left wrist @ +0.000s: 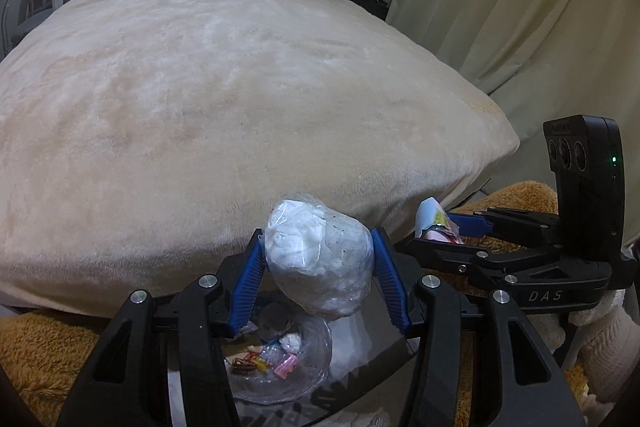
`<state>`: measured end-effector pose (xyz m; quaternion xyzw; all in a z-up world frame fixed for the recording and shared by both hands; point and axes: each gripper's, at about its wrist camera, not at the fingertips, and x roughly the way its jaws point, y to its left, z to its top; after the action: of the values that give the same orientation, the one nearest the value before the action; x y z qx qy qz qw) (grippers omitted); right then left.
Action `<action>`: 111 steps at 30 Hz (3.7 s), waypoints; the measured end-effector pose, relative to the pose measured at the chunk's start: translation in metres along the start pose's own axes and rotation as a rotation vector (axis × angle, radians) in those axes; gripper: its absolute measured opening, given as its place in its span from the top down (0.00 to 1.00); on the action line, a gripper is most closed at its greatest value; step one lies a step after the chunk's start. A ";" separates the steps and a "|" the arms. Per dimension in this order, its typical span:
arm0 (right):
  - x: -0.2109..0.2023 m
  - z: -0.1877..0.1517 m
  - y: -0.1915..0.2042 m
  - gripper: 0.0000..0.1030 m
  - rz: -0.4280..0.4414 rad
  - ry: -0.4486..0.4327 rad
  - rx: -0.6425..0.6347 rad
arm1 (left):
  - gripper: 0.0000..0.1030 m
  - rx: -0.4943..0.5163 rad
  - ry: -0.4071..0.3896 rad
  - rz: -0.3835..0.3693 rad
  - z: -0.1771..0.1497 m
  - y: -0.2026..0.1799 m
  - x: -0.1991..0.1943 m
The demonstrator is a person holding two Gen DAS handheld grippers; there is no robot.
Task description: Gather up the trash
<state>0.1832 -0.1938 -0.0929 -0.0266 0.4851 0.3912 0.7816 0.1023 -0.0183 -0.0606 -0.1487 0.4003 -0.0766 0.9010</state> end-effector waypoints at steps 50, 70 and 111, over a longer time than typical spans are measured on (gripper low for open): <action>0.092 -0.031 -0.026 0.33 0.009 0.428 0.216 | 0.30 -0.154 0.580 0.127 -0.077 0.036 0.099; 0.023 -0.013 -0.008 0.33 -0.038 0.043 0.043 | 0.30 -0.074 0.261 0.117 -0.041 0.024 0.047; -0.057 -0.002 0.012 0.05 -0.192 -0.448 -0.164 | 0.06 0.031 -0.316 0.230 -0.007 0.004 -0.048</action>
<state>0.1608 -0.2197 -0.0453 -0.0487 0.2619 0.3493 0.8984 0.0651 -0.0035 -0.0327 -0.0984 0.2671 0.0448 0.9576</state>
